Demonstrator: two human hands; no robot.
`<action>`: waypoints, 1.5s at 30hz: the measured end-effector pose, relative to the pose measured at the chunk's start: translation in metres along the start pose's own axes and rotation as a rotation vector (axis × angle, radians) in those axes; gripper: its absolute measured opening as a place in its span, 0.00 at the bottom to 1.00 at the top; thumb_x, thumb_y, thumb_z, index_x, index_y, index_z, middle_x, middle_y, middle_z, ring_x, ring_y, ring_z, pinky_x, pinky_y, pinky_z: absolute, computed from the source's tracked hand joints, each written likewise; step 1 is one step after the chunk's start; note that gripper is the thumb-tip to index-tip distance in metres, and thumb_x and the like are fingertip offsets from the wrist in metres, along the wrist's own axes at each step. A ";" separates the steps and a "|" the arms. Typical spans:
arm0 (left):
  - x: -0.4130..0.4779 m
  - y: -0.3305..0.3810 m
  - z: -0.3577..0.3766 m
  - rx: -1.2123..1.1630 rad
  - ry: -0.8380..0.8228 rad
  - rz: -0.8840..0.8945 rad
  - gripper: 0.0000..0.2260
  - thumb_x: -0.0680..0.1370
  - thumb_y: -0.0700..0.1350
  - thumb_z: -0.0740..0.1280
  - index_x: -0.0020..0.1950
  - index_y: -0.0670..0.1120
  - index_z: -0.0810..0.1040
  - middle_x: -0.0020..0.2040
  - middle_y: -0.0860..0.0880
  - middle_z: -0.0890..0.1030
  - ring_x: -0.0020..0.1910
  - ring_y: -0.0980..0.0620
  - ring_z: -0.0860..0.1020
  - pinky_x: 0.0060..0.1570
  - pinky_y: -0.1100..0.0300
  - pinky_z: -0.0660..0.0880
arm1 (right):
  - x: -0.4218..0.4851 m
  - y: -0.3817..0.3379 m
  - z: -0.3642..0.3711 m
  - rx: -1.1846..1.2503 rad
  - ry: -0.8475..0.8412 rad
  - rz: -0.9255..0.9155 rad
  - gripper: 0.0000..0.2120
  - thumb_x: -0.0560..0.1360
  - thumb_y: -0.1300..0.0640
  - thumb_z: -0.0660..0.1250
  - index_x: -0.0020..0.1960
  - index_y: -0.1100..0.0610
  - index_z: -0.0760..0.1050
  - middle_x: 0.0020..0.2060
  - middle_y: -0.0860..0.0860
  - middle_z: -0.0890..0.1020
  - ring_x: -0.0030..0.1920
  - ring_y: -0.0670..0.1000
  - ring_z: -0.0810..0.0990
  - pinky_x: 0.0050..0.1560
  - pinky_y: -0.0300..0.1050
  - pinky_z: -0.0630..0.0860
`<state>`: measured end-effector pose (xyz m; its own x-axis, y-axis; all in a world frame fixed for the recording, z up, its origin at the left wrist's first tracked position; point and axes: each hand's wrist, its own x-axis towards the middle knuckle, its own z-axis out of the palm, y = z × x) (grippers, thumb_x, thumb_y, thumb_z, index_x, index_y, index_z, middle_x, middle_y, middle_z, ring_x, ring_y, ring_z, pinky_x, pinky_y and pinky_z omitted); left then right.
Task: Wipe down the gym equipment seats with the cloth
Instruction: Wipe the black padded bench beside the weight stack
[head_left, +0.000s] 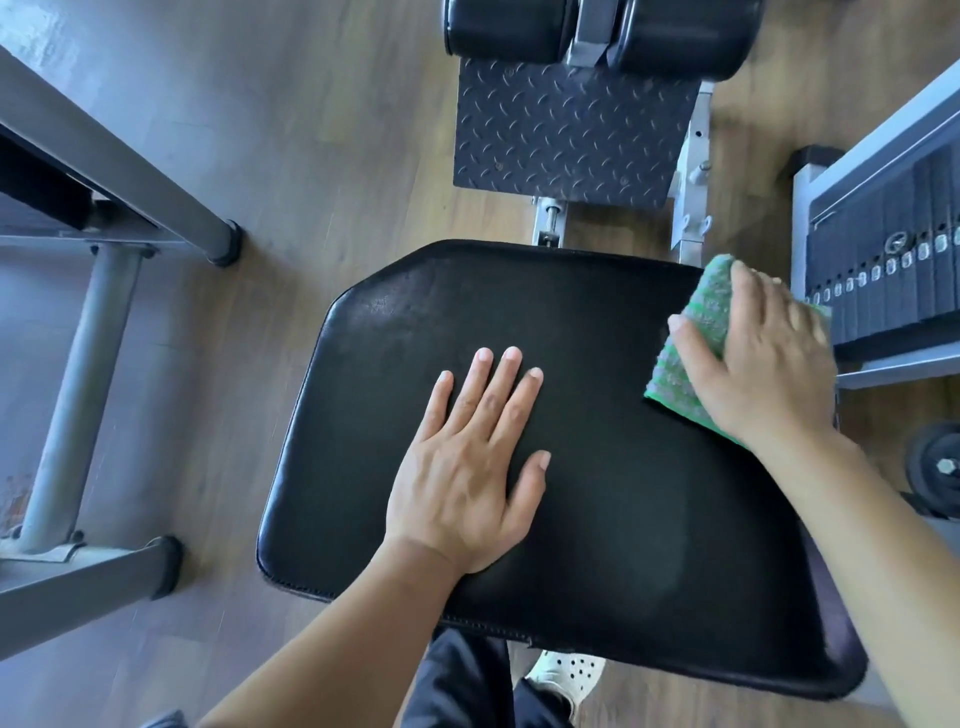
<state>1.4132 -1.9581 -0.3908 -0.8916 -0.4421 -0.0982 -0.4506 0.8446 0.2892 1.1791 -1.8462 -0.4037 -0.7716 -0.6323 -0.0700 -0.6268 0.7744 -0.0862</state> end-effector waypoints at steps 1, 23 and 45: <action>0.000 0.000 0.000 0.004 -0.006 -0.001 0.27 0.79 0.54 0.53 0.77 0.46 0.59 0.78 0.48 0.56 0.77 0.48 0.51 0.74 0.46 0.53 | 0.000 -0.003 -0.001 -0.004 -0.017 0.005 0.38 0.76 0.36 0.45 0.75 0.63 0.57 0.72 0.62 0.65 0.72 0.62 0.62 0.72 0.59 0.57; 0.000 -0.014 -0.021 -0.134 0.028 -0.008 0.26 0.80 0.53 0.51 0.77 0.44 0.59 0.78 0.48 0.55 0.78 0.50 0.48 0.75 0.50 0.47 | -0.018 -0.078 0.006 0.033 -0.082 -0.048 0.38 0.76 0.36 0.35 0.79 0.59 0.44 0.78 0.54 0.47 0.78 0.53 0.43 0.75 0.51 0.38; 0.001 -0.078 -0.028 -0.056 -0.009 -0.230 0.30 0.78 0.55 0.45 0.78 0.47 0.46 0.78 0.50 0.43 0.76 0.54 0.37 0.74 0.54 0.35 | 0.000 -0.177 0.014 0.096 -0.131 -0.511 0.32 0.80 0.42 0.38 0.78 0.58 0.50 0.78 0.54 0.52 0.78 0.52 0.47 0.77 0.53 0.44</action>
<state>1.4489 -2.0331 -0.3869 -0.7663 -0.6179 -0.1757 -0.6388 0.7038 0.3108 1.2923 -1.9836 -0.4025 -0.3465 -0.9306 -0.1179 -0.9017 0.3650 -0.2316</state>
